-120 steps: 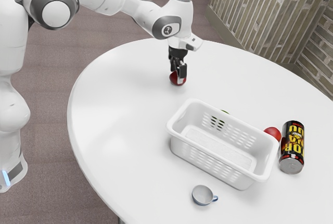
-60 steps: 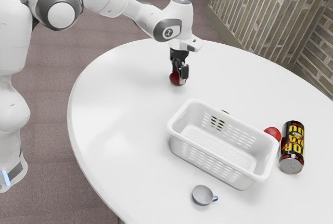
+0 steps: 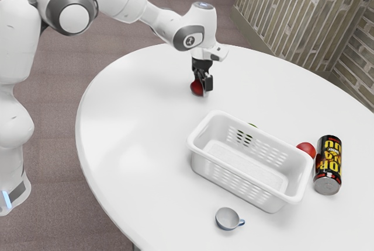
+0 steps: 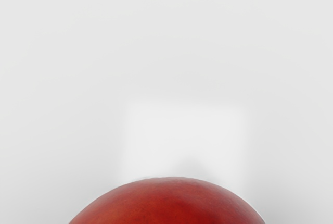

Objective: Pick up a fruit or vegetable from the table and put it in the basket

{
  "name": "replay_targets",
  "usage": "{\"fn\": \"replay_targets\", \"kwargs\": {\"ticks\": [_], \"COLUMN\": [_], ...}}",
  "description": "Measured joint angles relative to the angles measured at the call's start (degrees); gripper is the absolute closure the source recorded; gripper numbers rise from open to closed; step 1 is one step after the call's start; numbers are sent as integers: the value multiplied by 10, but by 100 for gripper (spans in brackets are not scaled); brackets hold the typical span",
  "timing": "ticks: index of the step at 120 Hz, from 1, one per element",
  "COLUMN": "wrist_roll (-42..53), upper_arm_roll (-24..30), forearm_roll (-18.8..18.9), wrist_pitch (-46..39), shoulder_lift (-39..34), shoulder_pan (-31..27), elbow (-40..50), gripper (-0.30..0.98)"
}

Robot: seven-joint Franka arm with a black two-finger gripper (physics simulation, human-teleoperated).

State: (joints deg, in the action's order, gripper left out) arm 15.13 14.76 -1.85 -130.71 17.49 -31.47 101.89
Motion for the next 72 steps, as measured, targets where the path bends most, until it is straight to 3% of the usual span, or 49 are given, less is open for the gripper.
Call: {"fn": "replay_targets", "kwargs": {"ticks": [25,58,72], "wrist_roll": [-1,-5,-6], "upper_arm_roll": [0,0,2], "forearm_roll": [0,4,6], "wrist_pitch": [-2,8,43], "shoulder_lift": [0,-9,-46], "shoulder_pan": [0,0,1], "elbow": [0,-11,-26], "gripper": [23,26,26]}}
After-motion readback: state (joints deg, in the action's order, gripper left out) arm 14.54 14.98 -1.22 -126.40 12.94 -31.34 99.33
